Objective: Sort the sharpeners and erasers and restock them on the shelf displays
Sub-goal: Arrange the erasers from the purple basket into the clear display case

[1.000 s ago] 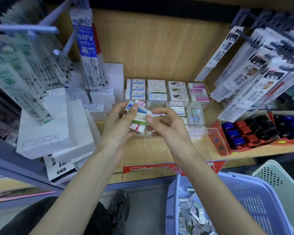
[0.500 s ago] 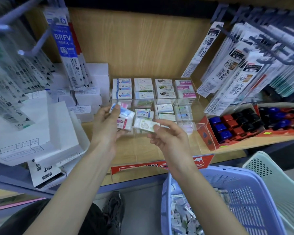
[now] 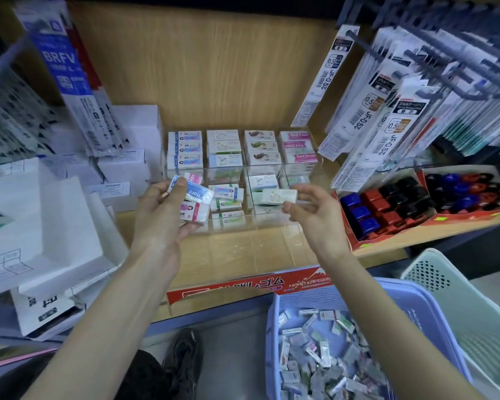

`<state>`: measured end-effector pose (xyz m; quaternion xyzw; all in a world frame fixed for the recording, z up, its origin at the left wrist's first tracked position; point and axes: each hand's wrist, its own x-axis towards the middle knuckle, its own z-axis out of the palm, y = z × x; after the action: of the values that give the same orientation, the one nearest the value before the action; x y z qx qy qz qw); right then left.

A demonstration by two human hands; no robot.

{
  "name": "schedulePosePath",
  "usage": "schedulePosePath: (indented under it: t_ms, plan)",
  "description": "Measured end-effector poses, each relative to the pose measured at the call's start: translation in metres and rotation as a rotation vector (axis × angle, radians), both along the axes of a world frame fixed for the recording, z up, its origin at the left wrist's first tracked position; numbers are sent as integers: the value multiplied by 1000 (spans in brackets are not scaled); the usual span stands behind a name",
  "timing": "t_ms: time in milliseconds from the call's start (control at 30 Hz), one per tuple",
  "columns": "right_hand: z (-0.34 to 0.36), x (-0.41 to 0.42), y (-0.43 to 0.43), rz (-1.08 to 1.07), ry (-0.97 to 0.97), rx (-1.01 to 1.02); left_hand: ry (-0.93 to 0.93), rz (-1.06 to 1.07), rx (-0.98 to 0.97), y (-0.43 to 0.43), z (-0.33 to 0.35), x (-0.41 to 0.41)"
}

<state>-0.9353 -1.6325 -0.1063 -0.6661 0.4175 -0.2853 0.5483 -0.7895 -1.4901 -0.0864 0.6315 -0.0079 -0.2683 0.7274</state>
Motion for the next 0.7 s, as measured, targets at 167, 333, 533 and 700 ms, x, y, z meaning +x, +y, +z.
schedulePosePath:
  t_ms: [167, 333, 533, 700]
  plan:
    - [-3, 25, -23, 161, 293, -327, 13, -21, 1, -2, -2, 1]
    - [-6, 27, -22, 218, 765, -942, 49, -39, -21, -4, -2, 0]
    - [6, 29, -11, 226, 850, -949, 37, -86, -34, -4, 0, -4]
    - [34, 31, 37, 303, 16, -138, -57, -237, 48, -4, -1, -10]
